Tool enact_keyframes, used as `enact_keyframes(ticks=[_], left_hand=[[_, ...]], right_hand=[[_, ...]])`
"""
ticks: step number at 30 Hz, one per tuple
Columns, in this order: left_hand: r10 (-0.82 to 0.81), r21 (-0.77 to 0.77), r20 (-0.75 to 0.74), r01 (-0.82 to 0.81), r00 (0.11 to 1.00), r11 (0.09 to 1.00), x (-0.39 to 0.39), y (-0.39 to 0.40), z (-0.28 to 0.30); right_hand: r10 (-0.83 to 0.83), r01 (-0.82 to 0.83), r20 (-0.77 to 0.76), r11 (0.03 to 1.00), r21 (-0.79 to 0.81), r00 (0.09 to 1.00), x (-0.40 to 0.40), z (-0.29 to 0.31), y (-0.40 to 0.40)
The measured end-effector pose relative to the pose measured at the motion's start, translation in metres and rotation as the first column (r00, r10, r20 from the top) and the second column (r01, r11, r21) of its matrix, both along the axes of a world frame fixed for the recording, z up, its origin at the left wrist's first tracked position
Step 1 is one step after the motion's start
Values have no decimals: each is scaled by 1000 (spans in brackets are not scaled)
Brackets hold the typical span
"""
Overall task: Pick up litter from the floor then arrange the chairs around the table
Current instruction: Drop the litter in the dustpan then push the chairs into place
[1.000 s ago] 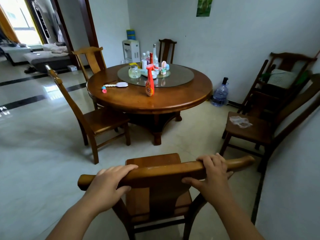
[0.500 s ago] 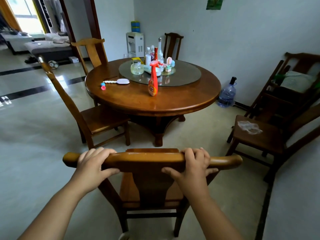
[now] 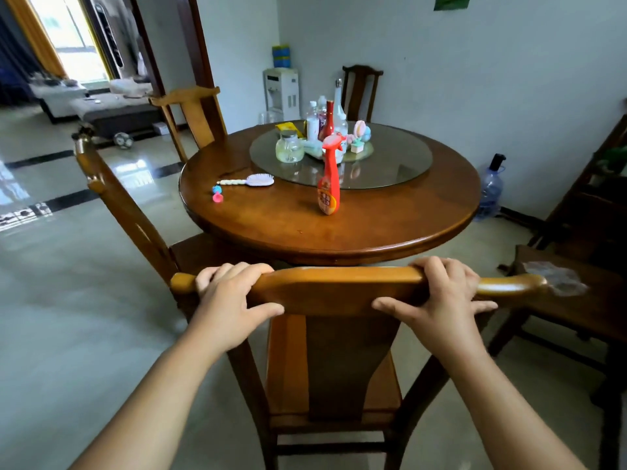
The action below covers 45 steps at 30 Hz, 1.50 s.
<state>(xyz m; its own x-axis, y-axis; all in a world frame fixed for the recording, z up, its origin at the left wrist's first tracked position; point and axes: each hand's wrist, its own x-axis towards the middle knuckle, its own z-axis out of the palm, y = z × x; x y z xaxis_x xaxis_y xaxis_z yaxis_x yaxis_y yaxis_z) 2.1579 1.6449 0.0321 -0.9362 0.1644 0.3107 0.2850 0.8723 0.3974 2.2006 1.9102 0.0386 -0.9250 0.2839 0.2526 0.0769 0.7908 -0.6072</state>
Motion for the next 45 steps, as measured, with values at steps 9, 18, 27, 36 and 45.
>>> enact_keyframes(ticks=[9,18,27,36,45], left_hand=[[-53,-22,0,53,999,998,-56,-10,12],[-119,-6,42,119,992,993,-72,-33,6],[-147,-3,-29,147,989,989,-87,-35,-23],[-115,-26,-23,115,993,993,-104,-26,-50],[-47,-69,-47,43,998,997,-125,5,-54]], right_hand=[[-45,45,12,999,-16,999,-46,14,-11],[-100,100,-23,995,-12,995,-41,1,-38],[-115,115,-4,993,-18,993,-52,-16,-38],[-110,109,-23,994,-12,994,-69,-45,-30],[-67,67,-32,998,-16,997,-106,-47,3]])
